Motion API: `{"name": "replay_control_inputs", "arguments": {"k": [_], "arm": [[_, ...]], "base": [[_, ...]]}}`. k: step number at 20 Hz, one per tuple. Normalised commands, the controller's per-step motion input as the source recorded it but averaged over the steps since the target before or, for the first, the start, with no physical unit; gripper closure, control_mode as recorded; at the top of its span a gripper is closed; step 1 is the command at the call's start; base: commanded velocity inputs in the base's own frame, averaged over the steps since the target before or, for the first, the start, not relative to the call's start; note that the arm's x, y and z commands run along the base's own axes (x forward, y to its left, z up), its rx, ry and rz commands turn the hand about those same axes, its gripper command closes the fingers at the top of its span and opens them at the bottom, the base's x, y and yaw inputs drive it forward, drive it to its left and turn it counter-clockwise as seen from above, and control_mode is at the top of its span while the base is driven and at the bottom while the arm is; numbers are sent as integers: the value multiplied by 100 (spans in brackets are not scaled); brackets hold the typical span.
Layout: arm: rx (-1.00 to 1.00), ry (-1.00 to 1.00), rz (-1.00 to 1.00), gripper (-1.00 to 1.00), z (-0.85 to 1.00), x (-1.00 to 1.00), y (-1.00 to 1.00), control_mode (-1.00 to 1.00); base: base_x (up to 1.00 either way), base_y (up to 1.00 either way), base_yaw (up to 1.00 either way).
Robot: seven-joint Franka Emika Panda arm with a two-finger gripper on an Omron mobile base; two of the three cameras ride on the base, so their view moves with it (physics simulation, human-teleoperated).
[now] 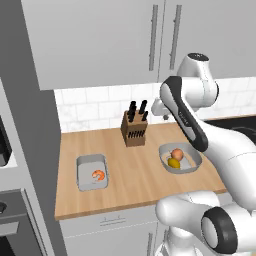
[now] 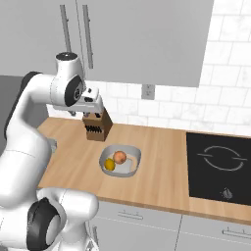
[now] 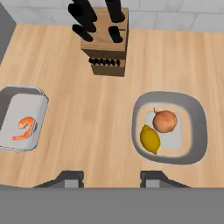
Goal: Take the meat container that has the shrimp and place it on the second highest rack of the freezer. Then take the vegetable container that has the onion and lemon and place it on the highest rack of the freezer.
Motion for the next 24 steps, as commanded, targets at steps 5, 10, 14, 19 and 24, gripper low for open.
{"name": "replay_control_inputs", "arguments": {"k": [5, 10, 14, 19, 24], "arm": [[10, -1, -24, -100, -29, -55, -53, -100], [6, 0, -46, -100, -97, -62, -100, -100], [6, 4, -46, -100, -100, -12, -100, -100], [16, 1, -59, -100, -57, 39, -93, -100], [26, 1, -31, -100, -16, 80, -44, -100]], "base": [[0, 0, 0], [0, 0, 0], [0, 0, 0], [0, 0, 0], [0, 0, 0]]}}
